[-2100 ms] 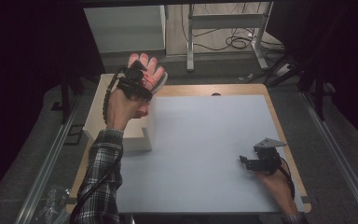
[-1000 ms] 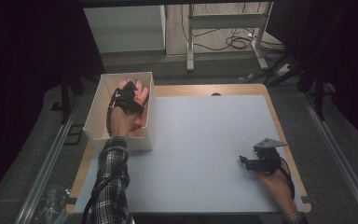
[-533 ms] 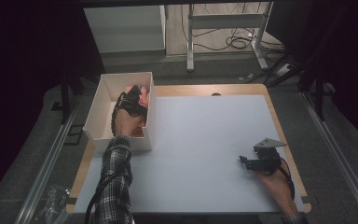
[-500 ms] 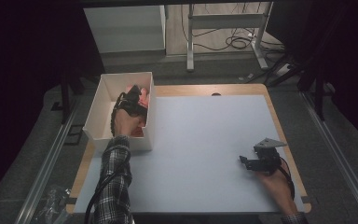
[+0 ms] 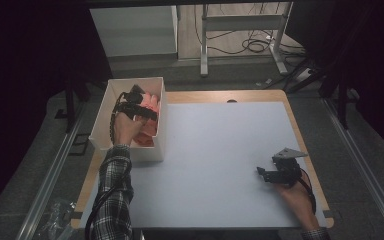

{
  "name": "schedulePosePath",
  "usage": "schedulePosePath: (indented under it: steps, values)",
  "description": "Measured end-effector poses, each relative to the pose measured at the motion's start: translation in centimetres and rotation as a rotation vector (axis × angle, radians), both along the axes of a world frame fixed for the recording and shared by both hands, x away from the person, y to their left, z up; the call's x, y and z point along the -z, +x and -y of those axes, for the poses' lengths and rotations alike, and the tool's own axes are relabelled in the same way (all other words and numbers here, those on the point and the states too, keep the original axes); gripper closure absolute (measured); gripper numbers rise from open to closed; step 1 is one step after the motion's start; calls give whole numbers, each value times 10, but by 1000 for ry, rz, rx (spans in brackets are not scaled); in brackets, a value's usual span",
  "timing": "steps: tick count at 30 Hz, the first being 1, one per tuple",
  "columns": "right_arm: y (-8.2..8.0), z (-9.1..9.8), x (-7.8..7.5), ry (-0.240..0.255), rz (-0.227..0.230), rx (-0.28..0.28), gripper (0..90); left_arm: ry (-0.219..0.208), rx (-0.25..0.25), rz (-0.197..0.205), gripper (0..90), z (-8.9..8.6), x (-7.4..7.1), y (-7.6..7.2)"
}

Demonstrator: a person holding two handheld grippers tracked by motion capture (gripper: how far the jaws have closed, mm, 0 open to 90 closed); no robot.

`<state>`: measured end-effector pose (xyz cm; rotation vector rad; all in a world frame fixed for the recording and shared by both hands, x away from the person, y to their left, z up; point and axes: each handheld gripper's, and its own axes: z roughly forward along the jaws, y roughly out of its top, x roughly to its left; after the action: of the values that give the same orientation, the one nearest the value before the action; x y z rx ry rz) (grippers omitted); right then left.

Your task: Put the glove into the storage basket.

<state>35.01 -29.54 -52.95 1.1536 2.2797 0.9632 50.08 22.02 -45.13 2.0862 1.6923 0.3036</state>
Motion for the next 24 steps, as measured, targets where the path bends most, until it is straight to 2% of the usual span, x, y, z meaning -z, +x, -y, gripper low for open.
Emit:
schedulePosePath:
  steps: [3, 9, 14, 24]
  values:
    - [0, 0, 0, 0, 0, 0, 238, 20, 5, 19, 32, -4, -5, -3]
    - [0, 0, 0, -1, 0, 0, 239, 14, 2, 66, 28, -11, -16, -10]
    - [0, 0, 0, -1, 0, 0, 239, 33, 36, 96, 26, -13, -26, -17]
    - [0, 0, 0, -2, 0, 0, 239, -7, 46, 149, 16, -21, -42, -30]
